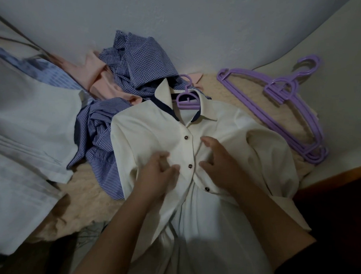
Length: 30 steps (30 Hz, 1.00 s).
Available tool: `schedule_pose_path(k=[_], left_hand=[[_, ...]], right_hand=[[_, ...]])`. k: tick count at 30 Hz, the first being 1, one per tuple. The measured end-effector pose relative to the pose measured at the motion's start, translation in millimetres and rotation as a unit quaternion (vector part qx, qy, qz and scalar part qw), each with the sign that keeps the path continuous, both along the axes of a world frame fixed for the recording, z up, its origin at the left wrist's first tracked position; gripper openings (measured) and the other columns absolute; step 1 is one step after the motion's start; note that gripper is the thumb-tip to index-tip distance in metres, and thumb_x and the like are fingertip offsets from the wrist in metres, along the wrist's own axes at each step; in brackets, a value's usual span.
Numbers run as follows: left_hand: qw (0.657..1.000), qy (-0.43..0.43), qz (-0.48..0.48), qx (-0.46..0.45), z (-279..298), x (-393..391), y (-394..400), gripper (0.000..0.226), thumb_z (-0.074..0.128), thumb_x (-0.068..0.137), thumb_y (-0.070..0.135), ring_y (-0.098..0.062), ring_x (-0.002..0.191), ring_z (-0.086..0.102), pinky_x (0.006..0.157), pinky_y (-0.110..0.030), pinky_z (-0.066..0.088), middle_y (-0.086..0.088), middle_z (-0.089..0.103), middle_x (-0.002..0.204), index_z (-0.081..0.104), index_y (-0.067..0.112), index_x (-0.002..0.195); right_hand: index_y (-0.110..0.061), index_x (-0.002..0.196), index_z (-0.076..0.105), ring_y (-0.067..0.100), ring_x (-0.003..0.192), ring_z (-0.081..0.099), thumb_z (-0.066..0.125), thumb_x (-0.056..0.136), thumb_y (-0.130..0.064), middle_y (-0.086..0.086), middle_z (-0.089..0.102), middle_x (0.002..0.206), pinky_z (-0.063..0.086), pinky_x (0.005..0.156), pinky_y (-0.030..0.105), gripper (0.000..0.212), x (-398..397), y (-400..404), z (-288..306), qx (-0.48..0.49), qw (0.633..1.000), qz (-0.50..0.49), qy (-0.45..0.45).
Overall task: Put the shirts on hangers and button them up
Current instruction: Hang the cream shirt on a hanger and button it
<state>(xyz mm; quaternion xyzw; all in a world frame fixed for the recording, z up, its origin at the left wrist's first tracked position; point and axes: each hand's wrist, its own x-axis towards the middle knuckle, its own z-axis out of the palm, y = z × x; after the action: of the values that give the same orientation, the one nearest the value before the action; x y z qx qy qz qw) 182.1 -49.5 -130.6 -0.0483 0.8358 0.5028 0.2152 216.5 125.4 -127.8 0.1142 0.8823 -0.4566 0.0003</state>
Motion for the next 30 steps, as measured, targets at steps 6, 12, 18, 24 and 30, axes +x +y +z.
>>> schedule_pose_path(k=[6,12,18,24,30], left_hand=[[0.957,0.122,-0.098,-0.245,-9,-21,-22,0.015,0.056,0.093,0.034,-0.018,0.084,0.063,0.086,-0.026,0.034,0.004,0.069,0.08,0.069,0.028,0.095],[0.934,0.246,-0.048,-0.257,-5,-49,-14,0.028,0.046,0.097,0.033,-0.024,0.092,0.064,0.082,-0.034,0.046,-0.003,0.071,0.097,0.068,0.02,0.108],[0.946,0.231,-0.126,-0.189,-4,-64,-3,0.035,0.056,0.093,0.029,-0.019,0.109,0.059,0.086,-0.018,0.037,-0.003,0.064,0.122,0.061,0.015,0.126],[0.939,0.313,-0.087,-0.115,-2,-20,-6,0.013,0.064,0.088,0.019,-0.006,0.089,0.057,0.082,-0.016,0.04,0.003,0.068,0.098,0.071,0.015,0.098],[0.964,0.225,-0.067,-0.122,-14,50,3,0.031,0.074,0.076,0.045,-0.001,0.087,0.055,0.078,-0.021,0.047,0.016,0.058,0.096,0.065,0.029,0.101]], right_hand=[[-0.01,0.107,0.067,0.021,0.096,0.059,0.061,0.087,-0.019,0.005,0.066,0.105,0.042,0.083,0.026,0.022,-28,12,4,0.149,0.986,0.037,-0.068],[-0.015,0.07,0.062,0.024,0.072,0.061,0.062,0.086,-0.013,0.012,0.066,0.072,0.051,0.075,0.038,0.016,-66,23,11,-0.078,0.992,-0.098,0.017],[-0.004,0.111,0.062,0.019,0.1,0.056,0.059,0.084,0.003,0.003,0.056,0.106,0.036,0.077,0.0,0.028,-68,20,3,-0.037,0.993,-0.068,0.088],[-0.008,0.1,0.059,0.013,0.094,0.046,0.064,0.073,0.003,0.011,0.048,0.107,0.042,0.086,0.022,0.03,-2,-7,-24,0.13,0.95,-0.134,0.249],[-0.014,0.088,0.062,0.021,0.081,0.054,0.063,0.083,-0.013,0.003,0.057,0.091,0.034,0.068,0.023,0.004,41,-25,-22,0.151,0.979,-0.122,0.062]])
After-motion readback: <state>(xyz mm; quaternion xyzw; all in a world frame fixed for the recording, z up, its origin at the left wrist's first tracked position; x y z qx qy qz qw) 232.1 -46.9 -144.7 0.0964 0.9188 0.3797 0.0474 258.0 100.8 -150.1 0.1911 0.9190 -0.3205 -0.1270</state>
